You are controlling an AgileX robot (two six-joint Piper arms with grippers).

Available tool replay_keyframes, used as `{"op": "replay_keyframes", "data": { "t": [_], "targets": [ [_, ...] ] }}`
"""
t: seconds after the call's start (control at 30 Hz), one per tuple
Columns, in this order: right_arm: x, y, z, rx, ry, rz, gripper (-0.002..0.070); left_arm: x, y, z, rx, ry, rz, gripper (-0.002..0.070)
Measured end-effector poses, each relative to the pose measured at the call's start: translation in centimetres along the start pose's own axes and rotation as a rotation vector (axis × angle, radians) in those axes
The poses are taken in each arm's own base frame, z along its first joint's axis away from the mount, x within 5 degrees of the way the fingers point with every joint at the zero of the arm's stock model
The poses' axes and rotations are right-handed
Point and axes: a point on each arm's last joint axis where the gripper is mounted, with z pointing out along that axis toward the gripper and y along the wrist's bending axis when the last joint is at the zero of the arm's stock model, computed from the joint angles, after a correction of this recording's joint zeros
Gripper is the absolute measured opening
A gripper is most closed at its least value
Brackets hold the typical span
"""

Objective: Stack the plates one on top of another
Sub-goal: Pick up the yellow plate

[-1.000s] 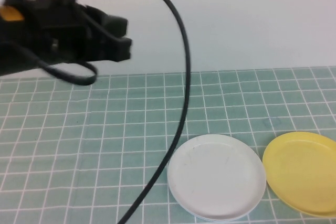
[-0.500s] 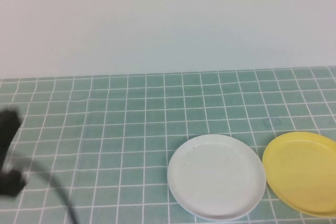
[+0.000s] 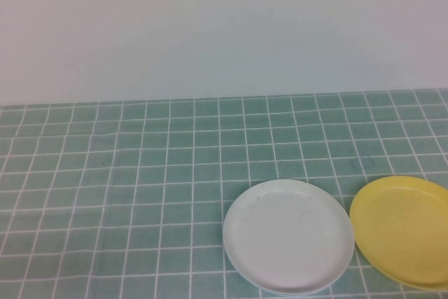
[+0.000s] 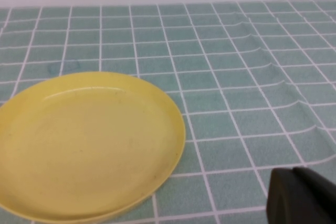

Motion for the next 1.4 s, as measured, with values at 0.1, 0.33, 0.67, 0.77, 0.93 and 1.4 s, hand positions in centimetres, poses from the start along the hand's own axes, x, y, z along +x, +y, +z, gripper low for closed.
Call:
{"op": "replay_keyframes", "data": {
  "t": [0.1,0.33,0.67,0.77,0.93,1.4],
  "targets": [
    [0.0,0.0,0.0,0.000,0.000,0.000,-0.0002,0.7,-0.2,-0.3,0.019,0.064,0.124,0.0000],
    [0.0,0.0,0.0,0.000,0.000,0.000,-0.0002,2.8,-0.8,-0.7,0.091,0.297,0.122,0.0000],
    [0.0,0.0,0.0,0.000,0.000,0.000,-0.0002,2.7,-0.8,-0.6,0.070,0.286,0.040,0.0000],
    [0.0,0.0,0.0,0.000,0.000,0.000,-0.0002,2.7,-0.7,-0.6,0.051,0.288,-0.006,0.0000],
    [0.0,0.0,0.0,0.000,0.000,0.000,-0.0002,2.8,0.4,-0.7,-0.081,0.295,-0.067,0.0000],
    [0.0,0.0,0.0,0.000,0.000,0.000,-0.0002,2.7,0.8,-0.7,-0.113,0.292,-0.015,0.0000]
  ]
}}
